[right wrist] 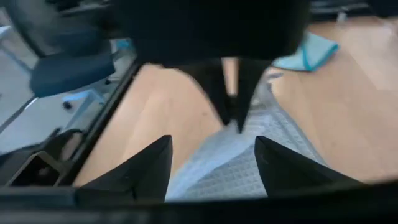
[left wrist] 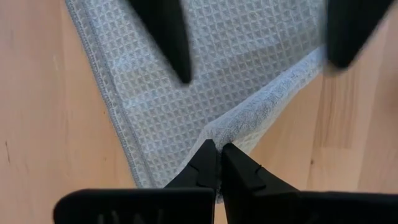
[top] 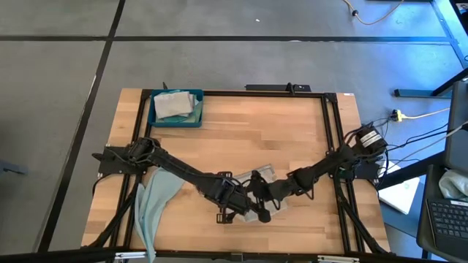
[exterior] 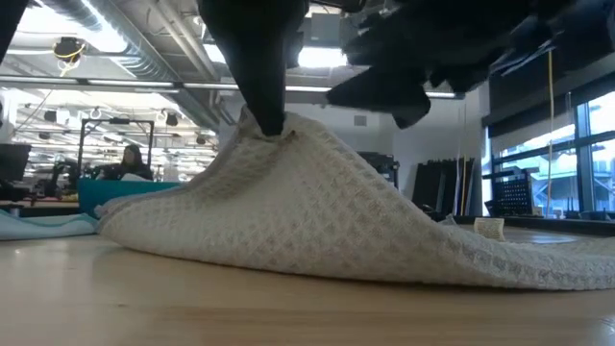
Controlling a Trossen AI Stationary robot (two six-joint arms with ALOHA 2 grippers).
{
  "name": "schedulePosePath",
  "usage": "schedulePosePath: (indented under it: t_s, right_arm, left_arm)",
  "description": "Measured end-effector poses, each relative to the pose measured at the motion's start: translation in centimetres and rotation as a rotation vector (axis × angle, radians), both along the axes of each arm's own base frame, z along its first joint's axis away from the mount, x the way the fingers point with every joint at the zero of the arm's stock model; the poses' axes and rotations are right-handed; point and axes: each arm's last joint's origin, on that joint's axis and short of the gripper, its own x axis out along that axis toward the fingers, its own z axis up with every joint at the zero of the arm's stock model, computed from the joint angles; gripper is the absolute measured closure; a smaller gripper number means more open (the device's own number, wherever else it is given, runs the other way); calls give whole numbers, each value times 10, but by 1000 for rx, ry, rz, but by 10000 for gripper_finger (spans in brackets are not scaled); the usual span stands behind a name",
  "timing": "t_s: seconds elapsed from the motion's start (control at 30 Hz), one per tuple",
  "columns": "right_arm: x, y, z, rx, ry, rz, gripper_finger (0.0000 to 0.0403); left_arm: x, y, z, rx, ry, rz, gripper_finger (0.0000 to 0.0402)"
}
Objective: Fold microfiber towels
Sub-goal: Fold the gray towel
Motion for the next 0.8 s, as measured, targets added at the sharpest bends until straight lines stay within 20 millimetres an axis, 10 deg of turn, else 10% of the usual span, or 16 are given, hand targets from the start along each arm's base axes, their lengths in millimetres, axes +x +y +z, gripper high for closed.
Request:
schedulePosePath:
  t_s: [0.8]
  right_arm:
    - [32, 21, -31, 116, 1, -103, 171]
  left_arm:
    - [-4, -9, 0, 17, -18, 28, 401]
